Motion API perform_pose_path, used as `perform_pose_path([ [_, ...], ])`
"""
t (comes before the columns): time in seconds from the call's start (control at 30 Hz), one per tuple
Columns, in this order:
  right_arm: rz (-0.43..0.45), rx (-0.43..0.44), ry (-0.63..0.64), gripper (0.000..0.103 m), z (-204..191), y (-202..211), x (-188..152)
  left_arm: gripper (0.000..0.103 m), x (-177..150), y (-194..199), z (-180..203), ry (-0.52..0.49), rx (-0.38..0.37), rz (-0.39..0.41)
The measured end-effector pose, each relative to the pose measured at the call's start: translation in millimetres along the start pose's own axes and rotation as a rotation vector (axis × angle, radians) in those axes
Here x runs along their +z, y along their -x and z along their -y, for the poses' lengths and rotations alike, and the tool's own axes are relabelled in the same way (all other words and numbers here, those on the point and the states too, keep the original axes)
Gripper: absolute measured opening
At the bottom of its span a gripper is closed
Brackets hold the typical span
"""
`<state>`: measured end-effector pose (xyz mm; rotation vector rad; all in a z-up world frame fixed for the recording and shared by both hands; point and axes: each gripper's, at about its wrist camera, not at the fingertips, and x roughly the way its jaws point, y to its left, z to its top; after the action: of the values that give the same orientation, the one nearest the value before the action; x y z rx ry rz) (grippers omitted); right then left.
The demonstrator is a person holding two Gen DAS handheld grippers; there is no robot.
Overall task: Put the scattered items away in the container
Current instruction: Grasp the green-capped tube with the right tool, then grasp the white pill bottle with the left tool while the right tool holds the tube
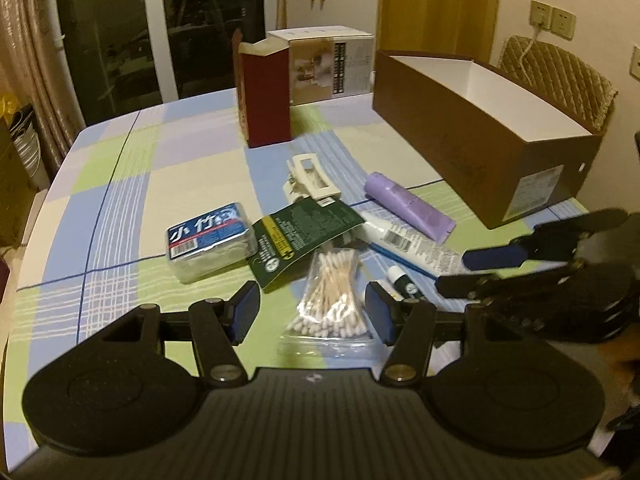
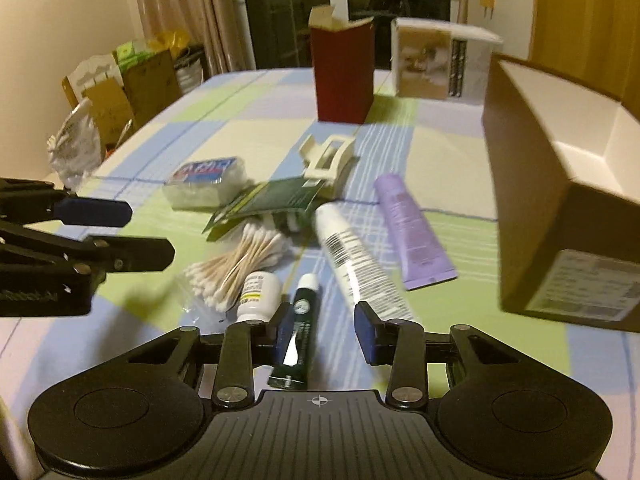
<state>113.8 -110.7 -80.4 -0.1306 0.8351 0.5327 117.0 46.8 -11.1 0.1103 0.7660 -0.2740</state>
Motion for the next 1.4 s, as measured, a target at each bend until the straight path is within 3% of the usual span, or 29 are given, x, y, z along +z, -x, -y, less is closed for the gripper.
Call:
perform_pose_path([
  [0.17, -0.02, -0.001, 0.001, 0.041, -8, -19, -2, 0.053, -3, -8, -13, 0.051, -0.002, -0.018],
  [0.3, -0.015, -0.017, 0.03, 0.02, -11, -25, -3, 0.053, -3, -10, -16, 0.058, 0.001, -0.018],
  [0.47, -0.021, -0.023, 0.04, 0.02, -4, -9, -1, 0.053, -3, -12, -8, 0.002, -0.007, -0.014],
  [0.67, -0.011, -0.04, 0.004, 0.02, 20, 33, -5, 0.053, -5, -19, 26, -0.218, -0.098, -0.003],
  [0.77, -0.013, -0.05, -0.022, 0.02, 31, 44, -11, 0.053, -11, -27, 50, -0.421, -0.14, 0.0],
  [0.9, -0.017, -0.057, -0.046, 0.02, 39, 47, -13, 0.053, -18, -41, 71, -0.669, -0.132, -0.007],
  [1.03, -0.02, -0.056, -0.047, 0.02, 41, 45, -14, 0.053, -17, -52, 70, -0.764, -0.159, -0.037],
  [1.2, -0.033, -0.054, -0.059, 0.02, 43, 41, -17, 0.053, -9, -69, 60, -0.752, -0.231, -0.096],
  [1.3, -0.033, -0.057, -0.064, 0.02, 43, 40, -17, 0.053, -2, -77, 56, -0.688, -0.268, -0.119],
  [1.4, -0.035, -0.057, -0.072, 0.02, 43, 39, -16, 0.046, 0, -73, 56, -0.637, -0.294, -0.129],
])
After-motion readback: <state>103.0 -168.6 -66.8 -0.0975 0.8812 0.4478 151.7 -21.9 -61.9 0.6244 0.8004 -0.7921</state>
